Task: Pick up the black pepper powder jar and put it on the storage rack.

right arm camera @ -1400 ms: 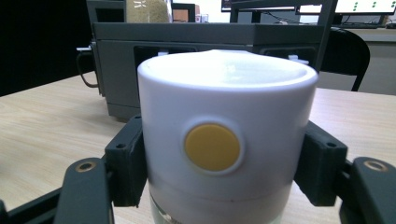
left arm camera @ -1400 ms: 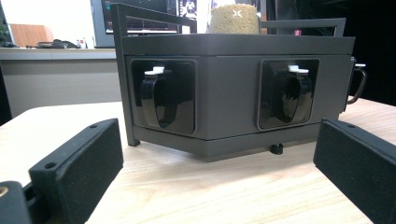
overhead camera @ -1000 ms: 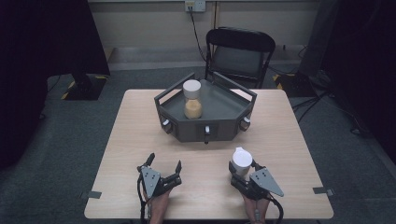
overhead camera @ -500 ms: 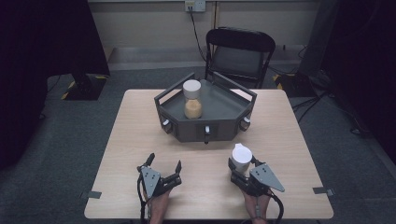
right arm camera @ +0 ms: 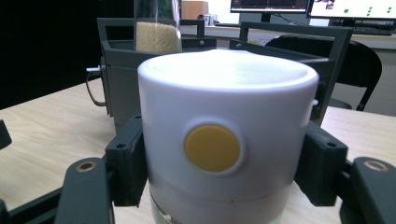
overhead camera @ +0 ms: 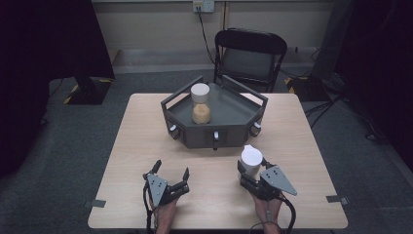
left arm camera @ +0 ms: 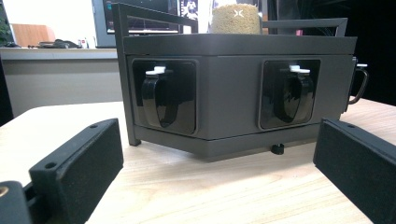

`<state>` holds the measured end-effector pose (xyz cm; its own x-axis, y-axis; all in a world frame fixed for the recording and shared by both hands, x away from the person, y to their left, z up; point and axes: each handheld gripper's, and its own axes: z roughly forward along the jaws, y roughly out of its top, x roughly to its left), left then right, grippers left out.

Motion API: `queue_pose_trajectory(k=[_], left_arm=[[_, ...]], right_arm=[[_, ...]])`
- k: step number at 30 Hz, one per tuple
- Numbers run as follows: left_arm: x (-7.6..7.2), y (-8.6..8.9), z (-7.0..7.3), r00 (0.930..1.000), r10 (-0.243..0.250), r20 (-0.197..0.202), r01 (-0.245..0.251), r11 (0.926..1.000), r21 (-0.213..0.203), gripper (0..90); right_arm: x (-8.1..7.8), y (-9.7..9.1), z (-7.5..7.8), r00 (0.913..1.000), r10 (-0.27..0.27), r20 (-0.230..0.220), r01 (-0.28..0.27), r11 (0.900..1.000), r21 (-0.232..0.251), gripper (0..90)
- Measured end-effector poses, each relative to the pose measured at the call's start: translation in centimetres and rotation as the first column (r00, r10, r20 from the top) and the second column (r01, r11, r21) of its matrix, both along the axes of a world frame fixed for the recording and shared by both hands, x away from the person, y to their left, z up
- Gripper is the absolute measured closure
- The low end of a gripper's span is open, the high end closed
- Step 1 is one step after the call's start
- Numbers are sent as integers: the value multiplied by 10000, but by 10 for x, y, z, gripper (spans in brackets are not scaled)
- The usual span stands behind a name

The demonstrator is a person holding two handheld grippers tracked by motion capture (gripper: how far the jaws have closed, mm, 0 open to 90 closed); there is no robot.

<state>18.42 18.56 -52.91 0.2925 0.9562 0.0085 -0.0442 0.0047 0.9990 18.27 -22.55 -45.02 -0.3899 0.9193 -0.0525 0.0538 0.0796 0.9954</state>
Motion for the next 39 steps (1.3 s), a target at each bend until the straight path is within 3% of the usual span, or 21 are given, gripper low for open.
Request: queue_pose_trajectory(k=[26,39], left_arm=[[0,0,0,10000,4,-5,-4,10000,0,9],[0,0,0,10000,8,-8,-8,10000,-4,10]], right_arm=[[19,2,37,9985,434,323,-427,9988,-218,302],[33,1,53,9966,655,503,-658,9978,46,302]])
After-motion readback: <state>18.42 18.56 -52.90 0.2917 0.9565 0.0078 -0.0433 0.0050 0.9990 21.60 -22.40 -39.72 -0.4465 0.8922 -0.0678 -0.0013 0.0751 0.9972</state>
